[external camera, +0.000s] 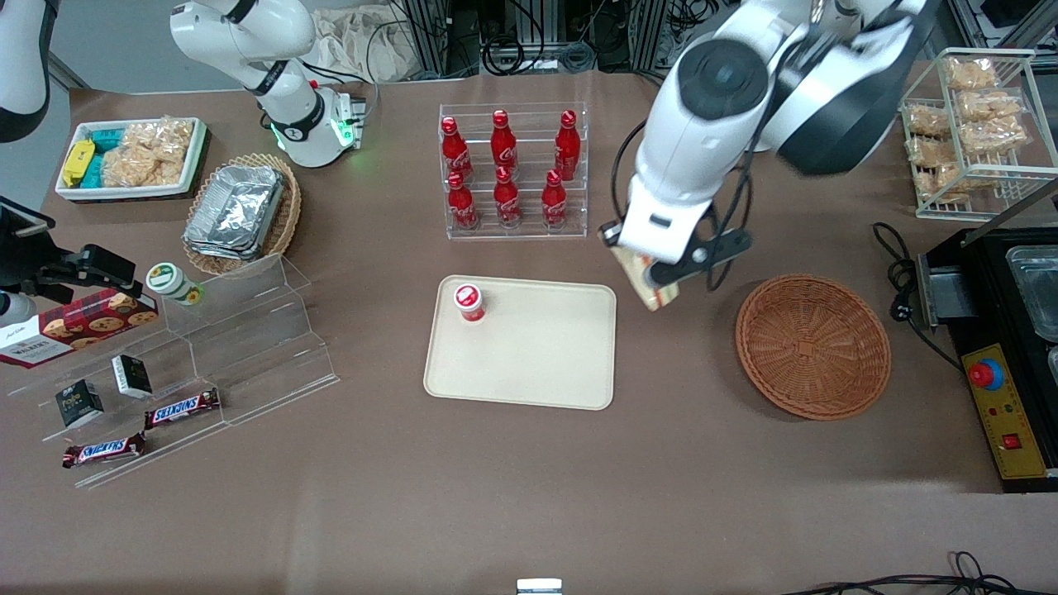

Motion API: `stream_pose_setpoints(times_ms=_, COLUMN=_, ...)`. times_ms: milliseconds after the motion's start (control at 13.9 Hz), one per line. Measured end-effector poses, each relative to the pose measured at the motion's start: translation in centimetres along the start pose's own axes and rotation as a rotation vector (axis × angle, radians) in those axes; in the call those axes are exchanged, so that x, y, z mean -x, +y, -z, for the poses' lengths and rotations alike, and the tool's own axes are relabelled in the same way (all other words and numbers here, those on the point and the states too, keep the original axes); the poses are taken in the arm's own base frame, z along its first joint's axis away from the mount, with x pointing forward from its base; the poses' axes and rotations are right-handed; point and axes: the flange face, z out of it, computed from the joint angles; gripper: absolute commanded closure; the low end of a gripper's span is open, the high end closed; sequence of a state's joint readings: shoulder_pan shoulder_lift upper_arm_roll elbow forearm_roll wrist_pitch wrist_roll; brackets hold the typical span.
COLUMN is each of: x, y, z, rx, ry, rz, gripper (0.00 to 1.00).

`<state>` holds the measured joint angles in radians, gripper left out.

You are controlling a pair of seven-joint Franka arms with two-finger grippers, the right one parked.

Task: Place sandwich from basket to tray
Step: 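Carry the held sandwich over to the white tray, then lower the sandwich onto the tray and open the left gripper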

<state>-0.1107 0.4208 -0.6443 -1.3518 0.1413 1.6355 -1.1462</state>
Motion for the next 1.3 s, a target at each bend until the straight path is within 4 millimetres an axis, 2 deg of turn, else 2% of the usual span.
stream_pose_setpoints(times_ms=144, x=-1.6, y=2.2, z=-6.4, rx=-0.008, ry=-0.031, rz=0.028, gripper=1.00)
stream_pose_setpoints(times_ms=289, x=-3.5, y=3.4, z=-12.9, rx=-0.026, ry=-0.037, rz=0.058, gripper=1.00)
stream_pose_setpoints(times_ms=361, x=-3.8, y=4.2, z=-16.1, rx=-0.031, ry=-0.038, rz=0.055, gripper=1.00)
stream_pose_setpoints(times_ms=433, x=-3.7, y=5.1, z=-18.8, rx=-0.030, ry=-0.041, rz=0.051, gripper=1.00)
stream_pose_setpoints(times_ms=577, x=-3.2, y=6.2, z=-22.6, rx=-0.031, ry=-0.051, rz=0.043, gripper=0.98)
stream_pose_setpoints(times_ms=722, x=-3.2, y=6.4, z=-24.6, rx=-0.034, ry=-0.062, rz=0.038, gripper=0.93)
stream_pose_setpoints(times_ms=794, x=-3.3, y=6.4, z=-25.0, rx=-0.036, ry=-0.063, rz=0.039, gripper=0.82)
stream_pose_setpoints(times_ms=866, x=-3.4, y=6.4, z=-25.2, rx=-0.033, ry=-0.062, rz=0.040, gripper=0.57)
stream_pose_setpoints(times_ms=938, x=-3.6, y=6.4, z=-25.3, rx=-0.028, ry=-0.058, rz=0.043, gripper=0.19)
stream_pose_setpoints(times_ms=1010, x=-3.7, y=6.4, z=-25.4, rx=-0.024, ry=-0.054, rz=0.045, gripper=0.03)
stream_pose_setpoints(times_ms=1082, x=-3.8, y=6.4, z=-25.4, rx=-0.023, ry=-0.052, rz=0.047, gripper=0.00)
stream_pose_setpoints(times_ms=1299, x=-4.2, y=6.6, z=-24.4, rx=-0.006, ry=-0.042, rz=0.083, gripper=0.00)
